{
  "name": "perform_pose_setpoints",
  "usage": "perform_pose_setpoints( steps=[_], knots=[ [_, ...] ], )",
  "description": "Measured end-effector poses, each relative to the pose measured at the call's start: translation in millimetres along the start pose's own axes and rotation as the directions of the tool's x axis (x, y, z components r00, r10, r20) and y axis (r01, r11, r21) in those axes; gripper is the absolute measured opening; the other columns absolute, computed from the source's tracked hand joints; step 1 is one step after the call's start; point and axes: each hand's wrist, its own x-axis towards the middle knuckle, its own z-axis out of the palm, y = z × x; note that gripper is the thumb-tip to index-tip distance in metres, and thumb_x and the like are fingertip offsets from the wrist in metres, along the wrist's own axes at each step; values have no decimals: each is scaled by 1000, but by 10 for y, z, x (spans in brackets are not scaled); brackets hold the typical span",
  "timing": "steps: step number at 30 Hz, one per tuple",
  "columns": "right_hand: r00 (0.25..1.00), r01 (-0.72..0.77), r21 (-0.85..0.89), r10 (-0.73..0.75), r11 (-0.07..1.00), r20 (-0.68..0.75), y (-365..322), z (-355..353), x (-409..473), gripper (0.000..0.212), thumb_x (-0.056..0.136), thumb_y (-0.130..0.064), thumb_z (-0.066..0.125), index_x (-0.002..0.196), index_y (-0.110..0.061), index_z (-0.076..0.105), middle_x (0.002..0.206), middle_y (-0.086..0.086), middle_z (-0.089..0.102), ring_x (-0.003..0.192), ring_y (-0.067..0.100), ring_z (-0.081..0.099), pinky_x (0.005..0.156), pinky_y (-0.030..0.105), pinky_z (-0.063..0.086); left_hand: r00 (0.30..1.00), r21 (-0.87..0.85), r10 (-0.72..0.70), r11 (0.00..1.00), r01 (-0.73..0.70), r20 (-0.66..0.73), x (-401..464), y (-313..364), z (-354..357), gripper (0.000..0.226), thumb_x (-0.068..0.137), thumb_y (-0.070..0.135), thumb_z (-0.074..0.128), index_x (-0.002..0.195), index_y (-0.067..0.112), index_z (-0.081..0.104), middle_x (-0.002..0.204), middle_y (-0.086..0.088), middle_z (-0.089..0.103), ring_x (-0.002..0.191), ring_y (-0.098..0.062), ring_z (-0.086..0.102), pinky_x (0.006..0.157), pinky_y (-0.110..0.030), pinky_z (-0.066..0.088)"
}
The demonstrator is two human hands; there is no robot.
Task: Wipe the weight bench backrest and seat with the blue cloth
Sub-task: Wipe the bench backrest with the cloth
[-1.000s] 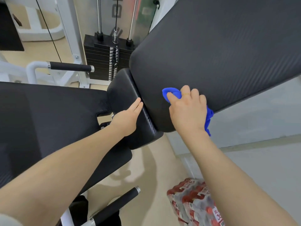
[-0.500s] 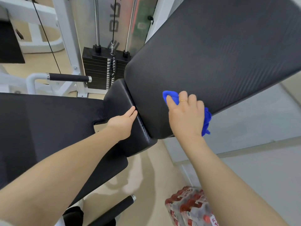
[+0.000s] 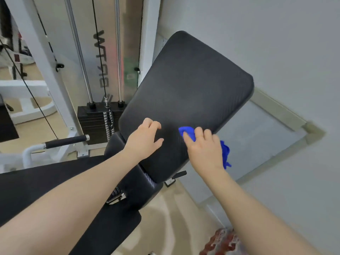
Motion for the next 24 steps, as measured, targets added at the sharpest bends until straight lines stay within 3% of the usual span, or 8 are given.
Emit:
perform_pose_setpoints(
  steps=[3, 8, 10, 14, 17, 21, 24],
  knots=[
    [982, 161, 18, -162, 987, 97, -2, -48, -102, 38, 49, -11, 77, 85, -21, 72, 76, 6, 59, 62, 23, 50, 54, 29, 40, 991, 61, 115, 991, -119, 65, 79, 280, -39, 31, 88, 38, 55, 108, 16, 47, 106, -2, 52, 83, -22, 57, 69, -35, 46],
    [973, -179, -81, 164, 981, -162, 869, -303, 506, 37, 50, -7, 73, 85, -21, 72, 79, 9, 62, 60, 25, 50, 54, 27, 32, 971, 88, 151, 982, -170, 186, 227, 559, -57, 41, 84, 47, 58, 106, 16, 43, 84, 2, 50, 74, -20, 50, 63, -32, 40],
    [956, -211, -77, 189, 974, -224, 939, -267, 524, 41, 53, -7, 71, 91, -22, 72, 83, 11, 64, 60, 26, 51, 53, 27, 30, 968, 26, 121, 991, -129, 219, 282, 626, -30, 45, 81, 46, 63, 105, 16, 40, 82, 0, 51, 73, -22, 51, 64, -36, 45],
    [997, -2, -24, 0, 1000, -82, 515, -143, 148, 39, 51, -10, 75, 89, -19, 72, 80, 9, 62, 58, 25, 50, 50, 28, 34, 962, -187, 42, 982, 10, 270, 303, 674, 0, 43, 79, 35, 69, 99, 15, 37, 75, -4, 52, 67, -22, 47, 68, -39, 46],
    [997, 80, -13, -80, 997, -19, 642, -234, 262, 33, 45, -12, 79, 76, -20, 72, 72, 6, 59, 58, 25, 50, 51, 27, 33, 934, -188, 46, 982, 23, 354, 350, 668, -122, 40, 81, 35, 67, 101, 13, 39, 79, -7, 57, 68, -21, 48, 70, -35, 44],
    [959, -159, 47, 165, 986, -232, 1268, -414, 698, 21, 56, -9, 73, 76, -17, 70, 74, 12, 59, 60, 28, 53, 55, 28, 31, 912, -152, 56, 988, 7, 406, 399, 653, -197, 33, 88, 35, 58, 106, 13, 43, 96, -15, 62, 75, -23, 51, 77, -37, 46],
    [927, -231, 62, 239, 971, -288, 1215, -327, 702, 25, 59, -10, 67, 84, -16, 70, 78, 14, 61, 59, 28, 52, 52, 28, 33, 924, -161, 36, 987, 28, 382, 403, 646, -146, 25, 90, 33, 54, 103, 14, 43, 91, -14, 60, 72, -23, 50, 74, -37, 45]
  ],
)
